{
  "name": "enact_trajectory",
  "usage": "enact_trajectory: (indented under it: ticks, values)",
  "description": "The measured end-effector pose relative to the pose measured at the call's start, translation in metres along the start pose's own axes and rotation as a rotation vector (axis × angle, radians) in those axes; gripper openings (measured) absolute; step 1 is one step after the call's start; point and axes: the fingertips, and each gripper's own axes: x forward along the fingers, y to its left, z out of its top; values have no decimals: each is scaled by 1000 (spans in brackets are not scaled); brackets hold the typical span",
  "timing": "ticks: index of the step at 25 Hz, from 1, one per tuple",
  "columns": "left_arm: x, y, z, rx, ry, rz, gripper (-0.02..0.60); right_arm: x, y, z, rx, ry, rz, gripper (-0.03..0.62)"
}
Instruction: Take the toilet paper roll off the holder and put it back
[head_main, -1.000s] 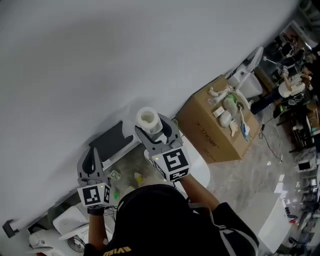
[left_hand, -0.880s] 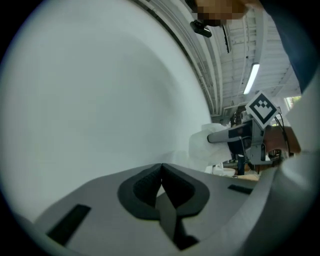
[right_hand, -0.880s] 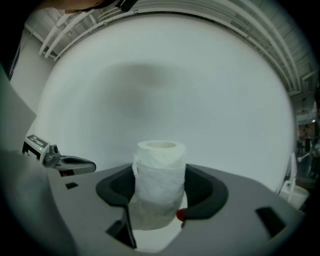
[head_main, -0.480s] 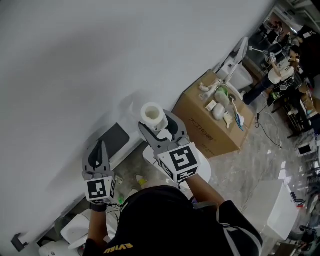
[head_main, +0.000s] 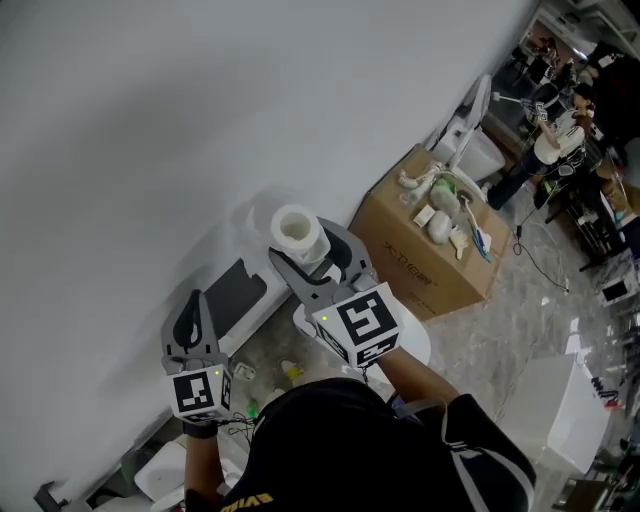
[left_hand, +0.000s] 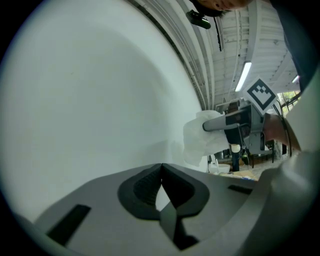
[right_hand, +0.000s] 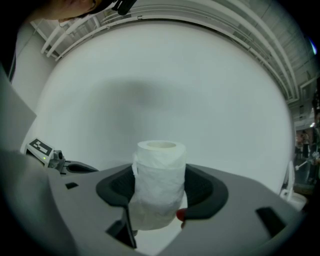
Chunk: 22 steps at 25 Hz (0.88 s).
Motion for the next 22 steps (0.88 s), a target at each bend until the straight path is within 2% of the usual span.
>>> enact_trajectory:
  ticks: [2,4,8,13,22]
  values:
    - [5,-3,-3,-20,-13,-6,11,3,0,-4,-14,2,8,270]
    - [9,-2,0,-5,-25,-9,11,10,3,-7,-20,6,17,270]
    - [6,12,21,17,-37,-12,11,17,16,13,-16,-5,27,270]
    - [8,2,24,85,-56,-4,11,15,14,10,-10,2,29,270]
    - [-1,18,30,44,-63,27,11,29,27,16,-15,2,47,270]
